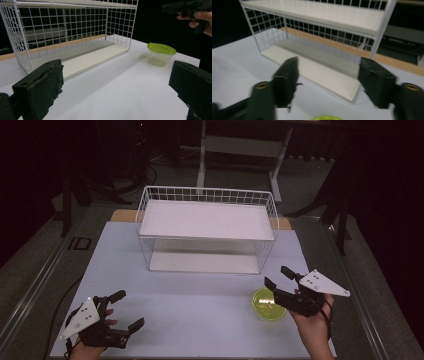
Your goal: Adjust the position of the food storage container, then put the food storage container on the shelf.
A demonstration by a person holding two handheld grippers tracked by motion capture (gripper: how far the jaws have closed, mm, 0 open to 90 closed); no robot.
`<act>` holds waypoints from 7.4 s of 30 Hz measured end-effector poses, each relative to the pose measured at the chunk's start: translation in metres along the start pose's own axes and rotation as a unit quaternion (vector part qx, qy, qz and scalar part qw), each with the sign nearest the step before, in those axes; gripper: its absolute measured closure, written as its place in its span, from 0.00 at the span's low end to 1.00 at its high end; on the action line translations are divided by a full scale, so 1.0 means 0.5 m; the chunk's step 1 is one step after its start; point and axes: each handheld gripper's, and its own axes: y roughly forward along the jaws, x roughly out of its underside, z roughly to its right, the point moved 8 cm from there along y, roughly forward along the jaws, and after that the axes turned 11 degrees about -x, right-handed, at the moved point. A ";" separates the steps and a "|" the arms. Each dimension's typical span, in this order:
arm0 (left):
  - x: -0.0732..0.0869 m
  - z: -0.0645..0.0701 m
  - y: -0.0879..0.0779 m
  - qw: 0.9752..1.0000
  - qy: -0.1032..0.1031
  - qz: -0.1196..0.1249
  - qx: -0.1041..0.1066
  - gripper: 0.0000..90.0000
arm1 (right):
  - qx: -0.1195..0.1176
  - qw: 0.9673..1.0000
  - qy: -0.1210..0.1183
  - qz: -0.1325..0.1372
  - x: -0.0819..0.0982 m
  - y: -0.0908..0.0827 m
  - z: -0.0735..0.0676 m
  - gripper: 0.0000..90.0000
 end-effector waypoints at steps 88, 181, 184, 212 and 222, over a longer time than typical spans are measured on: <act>-0.001 0.016 0.003 1.000 0.026 -0.004 -0.001 0.00 | -0.105 0.968 0.052 -0.222 0.273 0.135 -0.054 1.00; -0.063 0.073 0.096 0.991 -0.014 -0.100 0.087 0.00 | -0.153 0.981 -0.010 -0.117 0.089 0.141 -0.158 0.21; -0.064 0.074 0.119 0.990 -0.017 -0.108 0.085 0.00 | -0.167 0.979 0.001 -0.116 0.084 0.166 -0.163 0.21; 0.057 0.055 0.247 0.957 -0.149 -0.247 0.024 0.23 | -0.154 0.964 0.148 -0.160 0.146 0.261 -0.163 0.51; 0.085 0.068 0.247 0.942 -0.192 -0.273 0.040 0.64 | -0.161 0.951 0.184 -0.187 0.165 0.263 -0.178 0.72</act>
